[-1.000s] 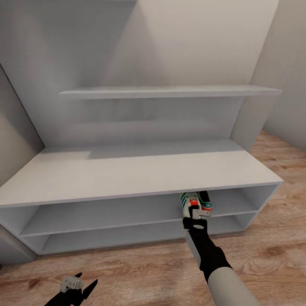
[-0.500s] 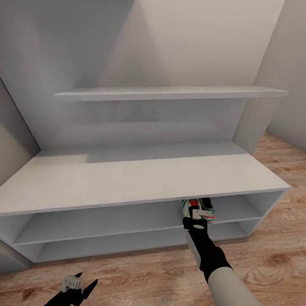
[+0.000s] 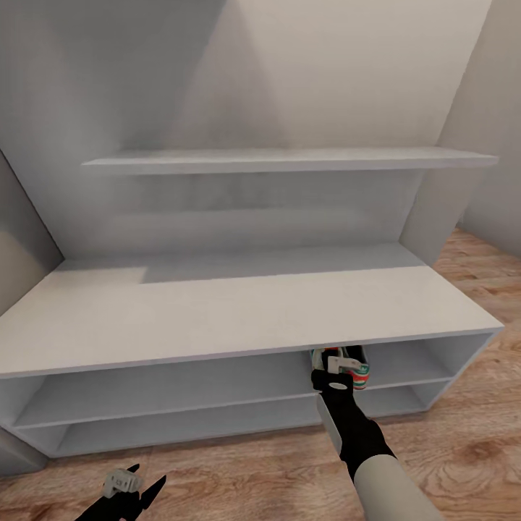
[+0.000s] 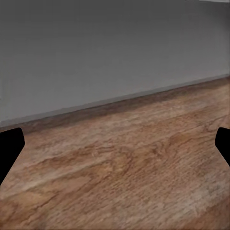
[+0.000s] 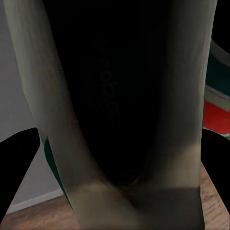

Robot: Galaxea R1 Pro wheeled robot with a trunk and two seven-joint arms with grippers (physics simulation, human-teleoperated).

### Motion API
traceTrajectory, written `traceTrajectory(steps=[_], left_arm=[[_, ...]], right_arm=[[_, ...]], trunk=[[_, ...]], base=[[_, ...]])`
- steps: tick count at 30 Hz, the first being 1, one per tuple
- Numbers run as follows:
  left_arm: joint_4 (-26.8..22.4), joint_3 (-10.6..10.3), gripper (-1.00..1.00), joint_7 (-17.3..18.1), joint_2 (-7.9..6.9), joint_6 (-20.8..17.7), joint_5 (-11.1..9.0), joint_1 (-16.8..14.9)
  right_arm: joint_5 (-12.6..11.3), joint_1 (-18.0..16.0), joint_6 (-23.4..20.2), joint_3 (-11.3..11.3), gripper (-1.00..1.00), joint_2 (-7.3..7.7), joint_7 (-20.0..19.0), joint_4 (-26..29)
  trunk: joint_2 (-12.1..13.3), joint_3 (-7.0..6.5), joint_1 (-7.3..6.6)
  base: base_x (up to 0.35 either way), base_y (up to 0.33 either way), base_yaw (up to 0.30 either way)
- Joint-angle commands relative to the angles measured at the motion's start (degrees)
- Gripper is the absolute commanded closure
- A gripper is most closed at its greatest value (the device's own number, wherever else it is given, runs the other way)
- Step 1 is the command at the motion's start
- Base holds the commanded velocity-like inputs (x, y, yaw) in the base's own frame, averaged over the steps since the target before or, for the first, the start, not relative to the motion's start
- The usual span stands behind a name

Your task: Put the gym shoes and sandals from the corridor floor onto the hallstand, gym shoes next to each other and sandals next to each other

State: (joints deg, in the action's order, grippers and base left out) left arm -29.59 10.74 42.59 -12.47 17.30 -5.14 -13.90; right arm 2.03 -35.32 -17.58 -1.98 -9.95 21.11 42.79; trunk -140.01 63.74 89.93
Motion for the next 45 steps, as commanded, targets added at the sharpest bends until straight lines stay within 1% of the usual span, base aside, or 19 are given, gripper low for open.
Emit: traceTrajectory(steps=[1,8,18,24,36,37,45], left_arm=[[0.1,0.1,-1.0,0.4,0.0,0.0,-0.3,0.0],[0.1,0.1,-1.0,0.4,-0.01,0.0,-0.3,0.0],[0.1,0.2,-1.0,0.4,-0.02,0.0,-0.3,0.0],[0.1,0.1,-1.0,0.4,-0.02,0.0,-0.3,0.0],[0.1,0.1,-1.0,0.4,-0.02,0.0,-0.3,0.0],[0.1,0.1,-1.0,0.4,-0.02,0.0,-0.3,0.0],[0.1,0.2,-1.0,0.4,-0.02,-0.1,-0.3,0.0]], right_arm=[[0.2,0.0,-0.4,-0.1,1.0,-0.05,0.0,0.1],[0.2,0.0,-0.4,-0.1,1.0,-0.05,0.0,0.1],[0.2,0.0,-0.4,-0.2,1.0,-0.05,0.0,0.1],[0.2,0.0,-0.4,-0.2,1.0,-0.05,0.0,0.1],[0.3,0.0,-0.4,-0.2,1.0,-0.05,0.0,0.1],[0.3,0.0,-0.4,-0.2,-1.0,-0.05,0.0,0.0],[0.3,0.0,-0.4,-0.2,-1.0,-0.05,0.0,0.1]], trunk=[[0.0,0.05,-0.01],[0.0,0.05,-0.01],[0.0,0.05,-0.01],[0.0,0.05,-0.01],[0.0,0.05,-0.01],[0.0,0.05,-0.01],[0.0,0.05,-0.01]], base=[[0.011,0.0,0.0],[0.107,0.0,0.0],[0.022,0.0,0.0],[0.136,0.0,0.0],[0.008,0.0,0.0],[0.0,0.0,0.0],[0.0,0.0,0.0]])
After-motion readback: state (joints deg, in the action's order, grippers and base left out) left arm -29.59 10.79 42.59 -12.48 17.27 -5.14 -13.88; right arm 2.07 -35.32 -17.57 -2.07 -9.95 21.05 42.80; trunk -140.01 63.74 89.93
